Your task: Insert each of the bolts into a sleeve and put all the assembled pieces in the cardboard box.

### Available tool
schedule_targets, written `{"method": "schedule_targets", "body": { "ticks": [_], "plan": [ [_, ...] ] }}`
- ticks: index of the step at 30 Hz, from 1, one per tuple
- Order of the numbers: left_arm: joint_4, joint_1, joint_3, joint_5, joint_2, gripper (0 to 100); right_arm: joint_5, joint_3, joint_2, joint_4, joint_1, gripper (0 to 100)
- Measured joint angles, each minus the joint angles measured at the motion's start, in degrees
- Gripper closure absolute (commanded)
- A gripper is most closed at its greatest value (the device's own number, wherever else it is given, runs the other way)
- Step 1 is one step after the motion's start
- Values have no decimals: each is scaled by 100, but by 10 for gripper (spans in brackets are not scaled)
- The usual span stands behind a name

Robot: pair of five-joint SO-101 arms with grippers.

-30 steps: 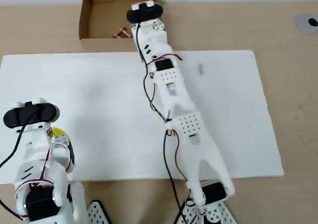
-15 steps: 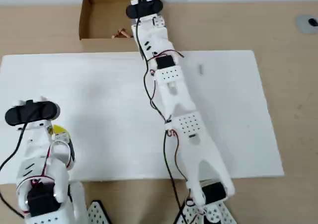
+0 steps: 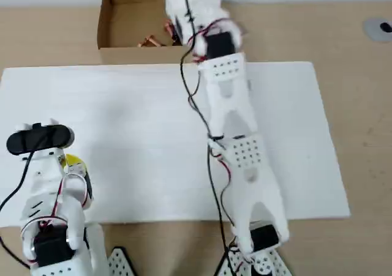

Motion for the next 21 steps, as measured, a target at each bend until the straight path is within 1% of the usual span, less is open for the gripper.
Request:
{"method": "schedule_targets", "body": {
  "ticks": [8,10,13,17,21],
  "plan": [
    [0,0,70,0,0,991,-35,0,-1442,3411,0,989],
    [0,0,176,0,0,991,-35,0,-1679,4070,0,989],
    [-9,0,396,0,0,991,-35,0,-2075,4299,220,989],
    [-9,0,686,0,0,991,-44,97,-2910,4325,440,989],
    [-9,0,914,0,0,991,-62,1187,-4158,4325,448,989]
  ]
}}
